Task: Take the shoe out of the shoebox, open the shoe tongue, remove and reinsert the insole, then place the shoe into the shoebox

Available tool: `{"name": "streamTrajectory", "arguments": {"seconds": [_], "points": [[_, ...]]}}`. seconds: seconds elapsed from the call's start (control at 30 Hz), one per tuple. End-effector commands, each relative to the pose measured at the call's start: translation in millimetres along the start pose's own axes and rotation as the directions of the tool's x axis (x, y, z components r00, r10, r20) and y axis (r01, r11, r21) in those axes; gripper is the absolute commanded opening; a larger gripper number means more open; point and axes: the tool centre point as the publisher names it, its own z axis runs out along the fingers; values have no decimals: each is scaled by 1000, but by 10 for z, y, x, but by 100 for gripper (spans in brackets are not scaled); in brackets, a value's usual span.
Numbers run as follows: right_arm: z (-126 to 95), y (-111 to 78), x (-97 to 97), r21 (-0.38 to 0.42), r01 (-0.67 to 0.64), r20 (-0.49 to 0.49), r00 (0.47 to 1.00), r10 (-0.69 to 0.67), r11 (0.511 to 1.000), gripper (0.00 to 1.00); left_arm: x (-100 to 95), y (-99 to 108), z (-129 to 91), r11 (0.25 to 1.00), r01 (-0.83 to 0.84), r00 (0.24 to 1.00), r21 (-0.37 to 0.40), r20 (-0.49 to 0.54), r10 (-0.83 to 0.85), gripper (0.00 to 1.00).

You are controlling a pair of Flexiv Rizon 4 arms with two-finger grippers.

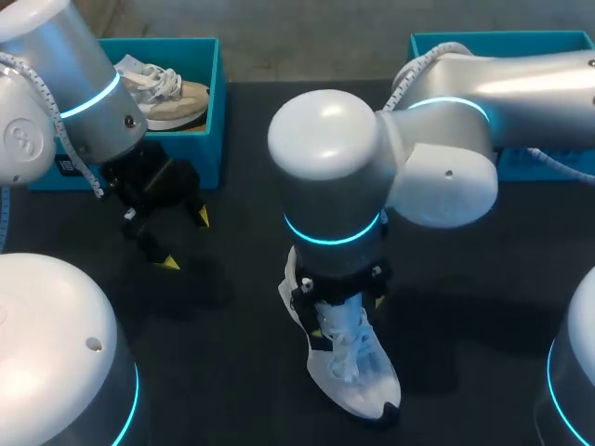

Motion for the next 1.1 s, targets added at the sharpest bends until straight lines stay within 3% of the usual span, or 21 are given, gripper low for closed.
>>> {"name": "streamTrajectory", "arguments": {"seconds": [0.03, 0.4, 0.7, 0.73, 0.8, 1.0, 1.1], "points": [[-54, -88, -30, -9, -11, 8, 1000, 11, 1000, 100, 13, -1, 0, 1000, 0, 1000, -2, 2, 0, 100], [-325, -300, 11, -13, -42, 58, 997, 43, 999, 100, 13, -1, 0, 1000, 0, 1000, -2, 2, 0, 100], [-413, -517, 29, -29, -29, -7, 1000, 28, 999, 100, 13, -1, 0, 1000, 0, 1000, -2, 2, 0, 100], [-420, -514, 40, -31, -23, -8, 1000, 23, 999, 97, 13, -1, 0, 1000, 0, 1000, -2, 2, 0, 100], [-435, -485, 62, -53, -4, -20, 1000, 3, 999, 49, 13, -1, 0, 1000, 0, 1000, -2, 2, 0, 100], [-391, -378, 71, -65, 32, -35, 999, -34, 997, 33, 13, -1, 0, 1000, 0, 1000, -2, 2, 0, 100], [-345, -303, 41, -69, 42, -50, 998, -46, 997, 32, 13, -1, 0, 1000, 0, 1000, -2, 2, 0, 100]]}}
